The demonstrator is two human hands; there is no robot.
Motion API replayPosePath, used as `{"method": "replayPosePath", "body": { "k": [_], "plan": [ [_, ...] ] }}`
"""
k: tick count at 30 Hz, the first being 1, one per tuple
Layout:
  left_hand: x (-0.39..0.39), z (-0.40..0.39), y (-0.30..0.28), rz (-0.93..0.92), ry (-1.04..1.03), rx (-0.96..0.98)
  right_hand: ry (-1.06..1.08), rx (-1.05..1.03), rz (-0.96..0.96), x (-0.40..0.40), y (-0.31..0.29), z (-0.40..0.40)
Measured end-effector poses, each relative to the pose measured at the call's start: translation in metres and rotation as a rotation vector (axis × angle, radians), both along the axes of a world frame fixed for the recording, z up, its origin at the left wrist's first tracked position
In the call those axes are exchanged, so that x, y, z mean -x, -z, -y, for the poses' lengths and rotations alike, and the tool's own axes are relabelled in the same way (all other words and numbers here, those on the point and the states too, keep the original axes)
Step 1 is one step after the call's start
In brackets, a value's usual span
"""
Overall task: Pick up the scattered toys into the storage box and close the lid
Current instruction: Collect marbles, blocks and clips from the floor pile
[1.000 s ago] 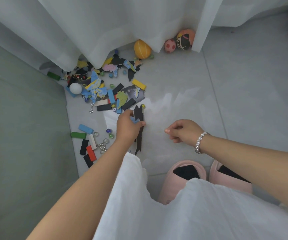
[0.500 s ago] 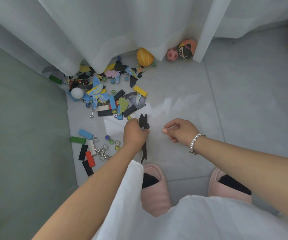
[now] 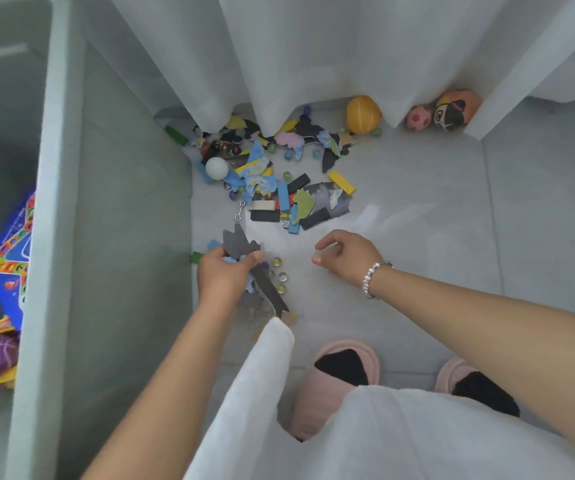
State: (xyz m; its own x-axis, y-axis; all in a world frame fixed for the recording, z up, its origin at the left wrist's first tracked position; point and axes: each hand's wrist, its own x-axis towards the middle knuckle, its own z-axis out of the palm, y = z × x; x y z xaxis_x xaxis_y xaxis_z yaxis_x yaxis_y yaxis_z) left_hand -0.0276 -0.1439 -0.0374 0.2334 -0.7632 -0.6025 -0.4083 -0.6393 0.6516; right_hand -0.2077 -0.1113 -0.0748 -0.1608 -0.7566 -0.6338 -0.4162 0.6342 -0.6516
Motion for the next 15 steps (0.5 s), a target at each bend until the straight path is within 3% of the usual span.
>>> {"method": "replayPosePath", "body": {
  "k": [4, 10, 15],
  "plan": [
    [-0.027, -0.003, 0.008, -0.027, -0.156, -0.006, -0.114, 0.064, -0.045, -0.027, 0.004, 0.0],
    [-0.042, -0.03, 0.028, 0.024, -0.109, -0.05, -0.294, 0.126, -0.12, -0.061, 0.018, 0.0],
    [-0.044, -0.032, 0.035, 0.019, -0.127, -0.055, -0.265, 0.197, -0.166, -0.078, 0.027, -0.004]
  ]
}}
